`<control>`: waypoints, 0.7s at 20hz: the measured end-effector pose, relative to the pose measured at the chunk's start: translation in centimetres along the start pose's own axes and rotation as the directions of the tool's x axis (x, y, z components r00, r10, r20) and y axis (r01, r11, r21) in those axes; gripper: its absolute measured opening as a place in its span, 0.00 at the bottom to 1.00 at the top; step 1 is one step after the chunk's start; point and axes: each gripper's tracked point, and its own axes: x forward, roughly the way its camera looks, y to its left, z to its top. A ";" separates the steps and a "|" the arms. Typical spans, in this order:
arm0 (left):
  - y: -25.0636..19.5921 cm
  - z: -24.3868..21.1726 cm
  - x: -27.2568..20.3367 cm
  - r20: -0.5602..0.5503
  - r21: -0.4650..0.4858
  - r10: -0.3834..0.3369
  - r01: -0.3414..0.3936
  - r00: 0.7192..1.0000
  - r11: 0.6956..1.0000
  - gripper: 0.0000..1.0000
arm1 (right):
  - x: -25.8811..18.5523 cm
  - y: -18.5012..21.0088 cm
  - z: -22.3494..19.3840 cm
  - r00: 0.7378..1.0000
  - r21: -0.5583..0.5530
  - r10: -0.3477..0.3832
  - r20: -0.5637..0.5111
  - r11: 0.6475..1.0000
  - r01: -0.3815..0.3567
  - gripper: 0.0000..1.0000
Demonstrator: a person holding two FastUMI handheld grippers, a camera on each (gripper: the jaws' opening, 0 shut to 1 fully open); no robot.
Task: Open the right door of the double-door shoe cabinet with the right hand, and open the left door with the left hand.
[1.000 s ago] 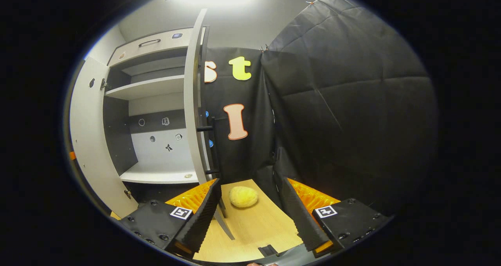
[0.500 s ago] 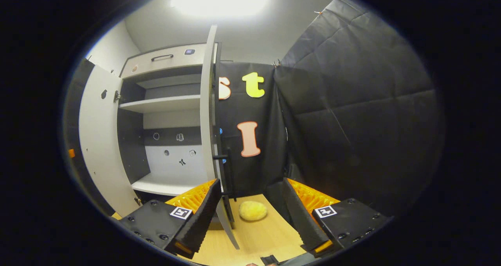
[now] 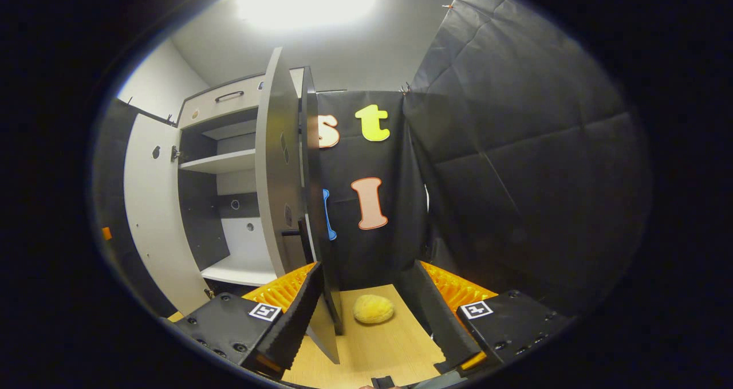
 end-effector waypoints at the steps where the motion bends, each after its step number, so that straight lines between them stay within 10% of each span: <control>1: -0.6 0.0 -0.7 0.004 0.007 -0.007 0.007 1.000 1.000 0.94 | 0.0 0.2 -0.3 1.000 0.000 0.016 -0.009 1.000 -0.016 0.98; 14: -1.9 -2.3 -2.2 -0.012 -0.022 -0.056 0.056 0.998 0.998 0.95 | -0.9 8.6 -2.4 0.991 -0.032 0.134 -0.013 0.990 -0.135 0.98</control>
